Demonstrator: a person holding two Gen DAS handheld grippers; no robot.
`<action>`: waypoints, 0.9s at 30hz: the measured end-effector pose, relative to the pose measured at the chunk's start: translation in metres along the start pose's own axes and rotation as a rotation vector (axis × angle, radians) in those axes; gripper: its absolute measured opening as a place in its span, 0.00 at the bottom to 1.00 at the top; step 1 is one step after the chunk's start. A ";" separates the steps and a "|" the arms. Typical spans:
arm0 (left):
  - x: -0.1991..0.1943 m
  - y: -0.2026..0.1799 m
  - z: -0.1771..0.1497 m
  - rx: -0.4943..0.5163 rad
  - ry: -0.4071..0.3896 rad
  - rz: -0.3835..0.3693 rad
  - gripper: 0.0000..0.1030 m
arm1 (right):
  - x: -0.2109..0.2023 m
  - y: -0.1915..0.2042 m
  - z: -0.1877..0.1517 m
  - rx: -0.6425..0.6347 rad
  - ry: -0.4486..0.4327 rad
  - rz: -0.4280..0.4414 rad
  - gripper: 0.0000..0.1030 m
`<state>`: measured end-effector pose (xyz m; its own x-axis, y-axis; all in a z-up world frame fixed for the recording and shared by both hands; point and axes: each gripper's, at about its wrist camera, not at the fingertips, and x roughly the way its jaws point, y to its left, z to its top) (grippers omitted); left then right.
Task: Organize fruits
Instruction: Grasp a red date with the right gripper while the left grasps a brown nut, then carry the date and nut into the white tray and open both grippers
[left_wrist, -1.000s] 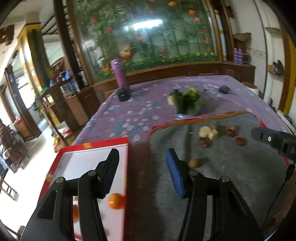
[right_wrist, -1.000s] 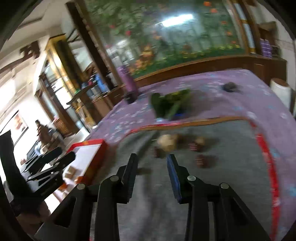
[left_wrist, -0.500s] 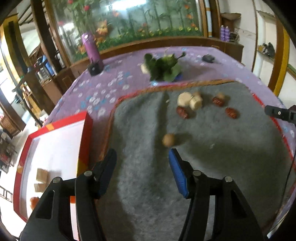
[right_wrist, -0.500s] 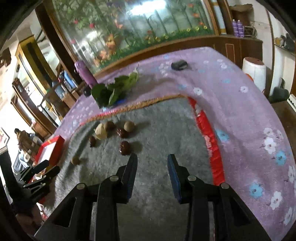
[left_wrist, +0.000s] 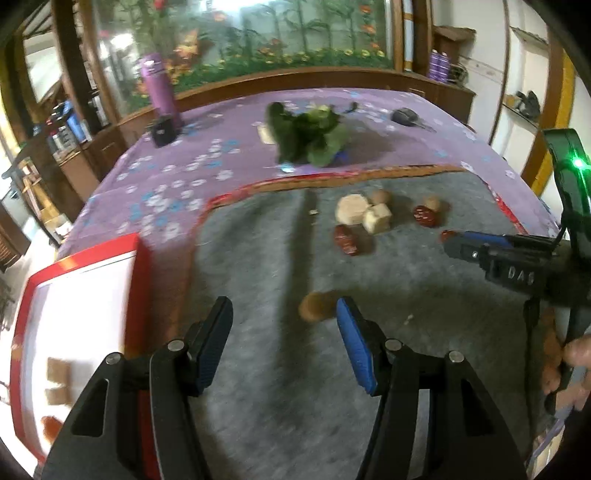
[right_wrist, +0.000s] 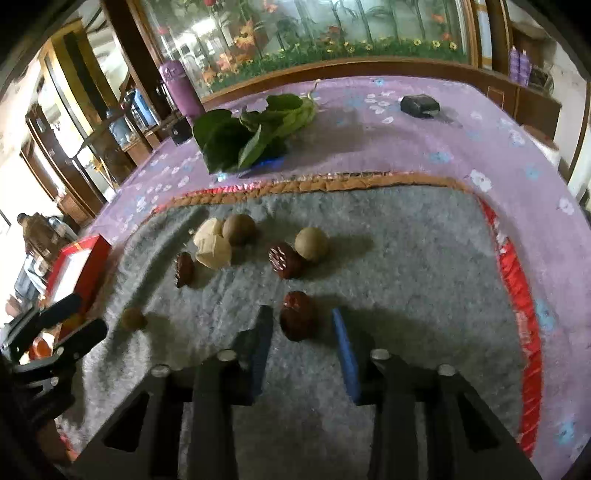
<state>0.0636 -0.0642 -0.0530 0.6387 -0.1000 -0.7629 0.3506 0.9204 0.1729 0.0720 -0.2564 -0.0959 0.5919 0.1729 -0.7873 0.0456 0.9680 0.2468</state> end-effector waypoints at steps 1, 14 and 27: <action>0.006 -0.004 0.001 0.007 0.013 -0.003 0.56 | -0.001 -0.001 -0.001 -0.012 0.000 -0.019 0.20; 0.030 0.006 -0.002 -0.059 0.060 -0.166 0.18 | -0.024 -0.012 -0.020 0.090 0.014 0.098 0.20; -0.070 0.100 -0.039 -0.225 -0.115 0.018 0.18 | -0.029 0.125 -0.010 -0.120 -0.052 0.305 0.19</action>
<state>0.0274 0.0497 -0.0064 0.7220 -0.1130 -0.6826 0.1849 0.9822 0.0330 0.0524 -0.1387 -0.0479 0.6045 0.4514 -0.6564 -0.2331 0.8881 0.3961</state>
